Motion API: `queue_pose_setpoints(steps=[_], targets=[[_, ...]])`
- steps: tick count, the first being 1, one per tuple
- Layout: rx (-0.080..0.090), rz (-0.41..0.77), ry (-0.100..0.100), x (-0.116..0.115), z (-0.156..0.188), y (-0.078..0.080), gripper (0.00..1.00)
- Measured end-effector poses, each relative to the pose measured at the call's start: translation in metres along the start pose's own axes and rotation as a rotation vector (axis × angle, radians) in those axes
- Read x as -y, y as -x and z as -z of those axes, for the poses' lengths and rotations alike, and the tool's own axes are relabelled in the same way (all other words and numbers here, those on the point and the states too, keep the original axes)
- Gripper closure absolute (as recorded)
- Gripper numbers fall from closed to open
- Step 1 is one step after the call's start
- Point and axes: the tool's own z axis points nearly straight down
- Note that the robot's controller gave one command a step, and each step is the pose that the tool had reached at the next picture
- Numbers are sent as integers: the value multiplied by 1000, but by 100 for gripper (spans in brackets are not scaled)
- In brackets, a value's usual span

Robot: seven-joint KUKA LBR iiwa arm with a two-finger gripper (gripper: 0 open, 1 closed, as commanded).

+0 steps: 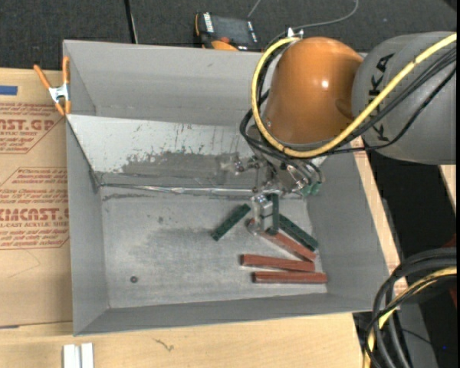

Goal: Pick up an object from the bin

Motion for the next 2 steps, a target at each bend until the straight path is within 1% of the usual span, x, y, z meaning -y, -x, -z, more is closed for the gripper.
queue_pose_setpoints(steps=[1, 2], targets=[[-6, -12, 2, 43, -144, -5, 0], [1, -11, 0, 43, -139, -2, 100]])
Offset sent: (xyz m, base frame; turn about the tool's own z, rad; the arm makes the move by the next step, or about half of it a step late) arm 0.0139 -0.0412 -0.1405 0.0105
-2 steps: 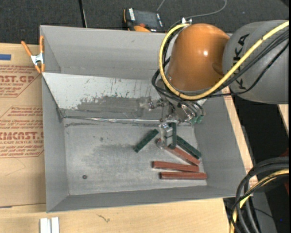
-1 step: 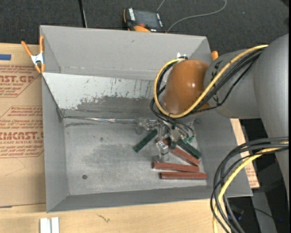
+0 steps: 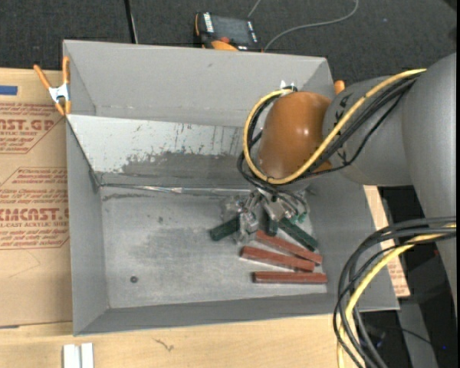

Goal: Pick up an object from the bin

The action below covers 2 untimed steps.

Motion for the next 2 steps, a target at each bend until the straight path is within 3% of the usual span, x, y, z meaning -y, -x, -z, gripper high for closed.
queue_pose_setpoints(steps=[1, 2], targets=[[5, 23, -4, -7, 117, -16, 100], [8, 110, -6, 4, 275, -1, 100]])
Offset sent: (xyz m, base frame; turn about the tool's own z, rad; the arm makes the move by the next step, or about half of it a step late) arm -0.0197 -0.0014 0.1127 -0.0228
